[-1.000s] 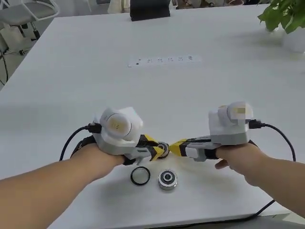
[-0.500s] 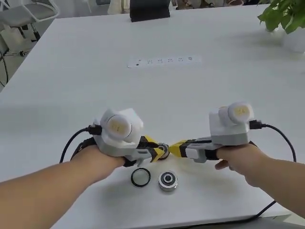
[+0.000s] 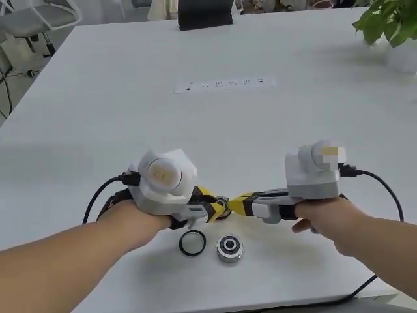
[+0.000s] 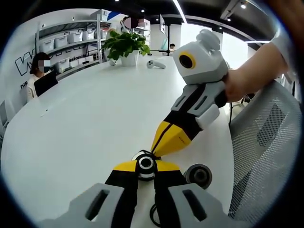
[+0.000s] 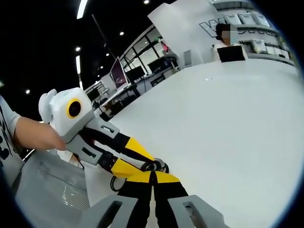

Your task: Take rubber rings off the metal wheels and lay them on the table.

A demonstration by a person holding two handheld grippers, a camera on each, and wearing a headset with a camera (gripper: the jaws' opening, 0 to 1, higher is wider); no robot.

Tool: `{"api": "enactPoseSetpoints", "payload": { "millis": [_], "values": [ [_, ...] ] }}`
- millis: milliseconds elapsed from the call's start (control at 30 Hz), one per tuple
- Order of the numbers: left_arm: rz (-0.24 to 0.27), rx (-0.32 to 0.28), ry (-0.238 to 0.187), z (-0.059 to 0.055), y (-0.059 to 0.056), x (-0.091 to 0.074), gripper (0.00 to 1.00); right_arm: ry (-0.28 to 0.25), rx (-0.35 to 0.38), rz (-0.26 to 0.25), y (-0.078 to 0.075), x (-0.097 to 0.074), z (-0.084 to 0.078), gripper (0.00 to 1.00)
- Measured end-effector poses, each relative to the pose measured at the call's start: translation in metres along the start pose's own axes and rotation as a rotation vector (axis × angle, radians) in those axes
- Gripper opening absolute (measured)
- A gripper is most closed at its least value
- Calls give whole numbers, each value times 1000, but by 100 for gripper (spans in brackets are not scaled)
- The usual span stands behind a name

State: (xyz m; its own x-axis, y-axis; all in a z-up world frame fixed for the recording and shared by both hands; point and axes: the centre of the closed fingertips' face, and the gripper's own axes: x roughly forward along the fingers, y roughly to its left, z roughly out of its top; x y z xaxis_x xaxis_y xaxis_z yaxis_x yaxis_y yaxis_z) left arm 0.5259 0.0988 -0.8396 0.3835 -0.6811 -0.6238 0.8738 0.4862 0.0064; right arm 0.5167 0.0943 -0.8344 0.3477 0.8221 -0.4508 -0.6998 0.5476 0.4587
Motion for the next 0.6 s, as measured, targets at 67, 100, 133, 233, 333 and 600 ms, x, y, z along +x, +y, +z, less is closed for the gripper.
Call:
{"api": "enactPoseSetpoints", "payload": {
  "millis": [67, 100, 133, 233, 333, 600],
  "values": [
    [0, -1, 0, 0, 0, 0, 7, 6, -22, 3, 2, 1, 0, 0],
    [1, 0, -1, 0, 0, 0, 7, 6, -23, 6, 2, 1, 0, 0],
    [1, 0, -1, 0, 0, 0, 7, 5, -23, 9, 2, 1, 0, 0],
    [1, 1, 0, 0, -1, 0, 7, -1, -20, 23, 3, 2, 1, 0],
    [1, 1, -1, 0, -1, 0, 7, -7, -27, 32, 5, 2, 3, 0],
    [2, -1, -3, 0, -1, 0, 7, -20, -15, 60, 7, 2, 3, 0]
  ]
}}
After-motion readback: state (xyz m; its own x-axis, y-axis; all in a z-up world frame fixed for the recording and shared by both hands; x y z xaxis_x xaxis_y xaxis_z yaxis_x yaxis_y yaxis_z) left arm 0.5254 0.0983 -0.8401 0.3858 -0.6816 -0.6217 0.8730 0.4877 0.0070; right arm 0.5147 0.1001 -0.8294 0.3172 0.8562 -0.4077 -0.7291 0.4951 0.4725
